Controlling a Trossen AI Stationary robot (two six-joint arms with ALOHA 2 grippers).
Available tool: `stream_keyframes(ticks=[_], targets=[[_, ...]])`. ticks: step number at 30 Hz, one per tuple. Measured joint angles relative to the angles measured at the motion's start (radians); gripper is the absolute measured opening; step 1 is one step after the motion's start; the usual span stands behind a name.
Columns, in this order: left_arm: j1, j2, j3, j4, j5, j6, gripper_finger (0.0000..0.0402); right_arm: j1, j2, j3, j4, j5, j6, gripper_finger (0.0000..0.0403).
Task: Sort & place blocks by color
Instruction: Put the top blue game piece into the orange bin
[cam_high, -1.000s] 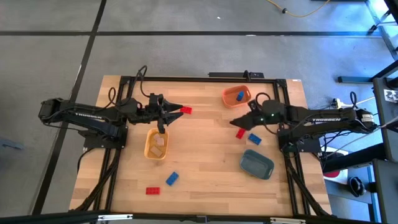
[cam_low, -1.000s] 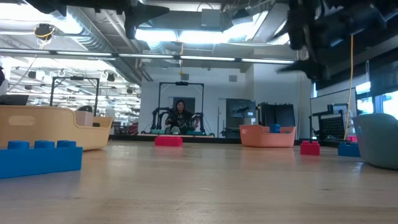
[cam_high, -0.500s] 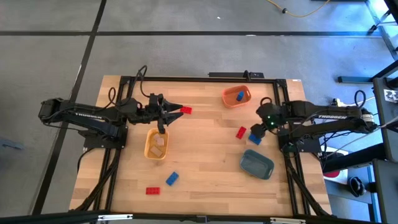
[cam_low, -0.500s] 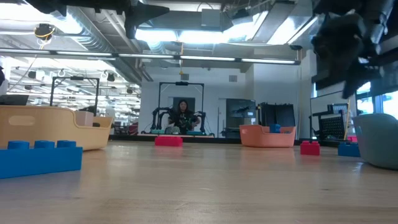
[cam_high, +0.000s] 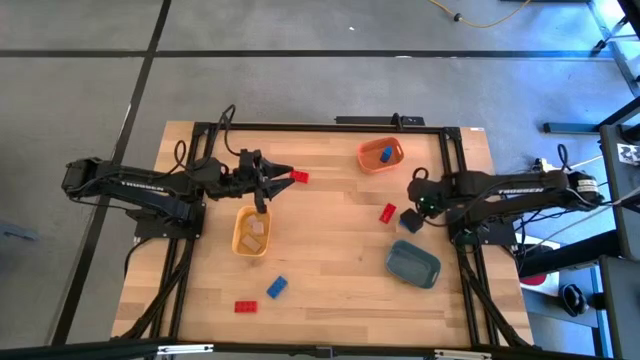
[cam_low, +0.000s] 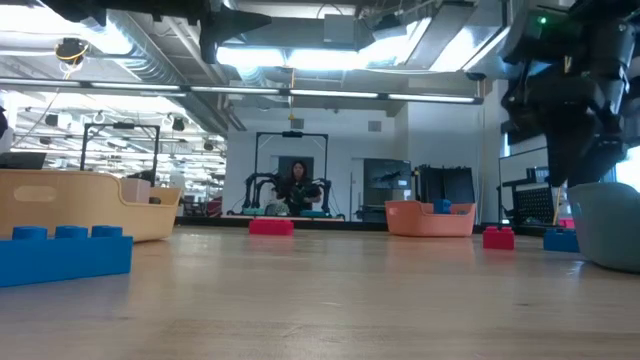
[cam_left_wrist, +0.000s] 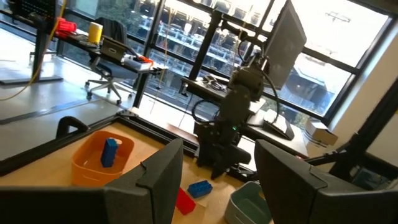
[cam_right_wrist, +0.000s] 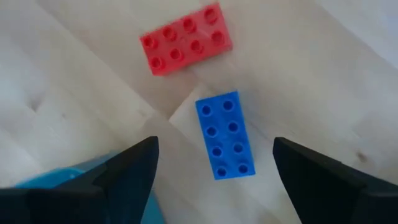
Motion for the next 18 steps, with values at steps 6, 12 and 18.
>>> stream_keyframes(ticks=[6, 12, 18], targets=[[0.000, 0.000, 0.000, -0.001, -0.001, 0.000, 0.0191, 0.046, 0.054, -0.032, 0.037, 0.007, -0.005, 0.0319], [0.000, 0.000, 0.000, -0.004, -0.028, 0.003, 0.0191, 0.098, 0.120, -0.039, 0.056, 0.129, -0.005, 0.0319], [0.000, 0.000, 0.000, -0.004, -0.028, 0.019, 0.0191, 0.124, 0.168, -0.039, 0.109, 0.157, -0.008, 0.0319]])
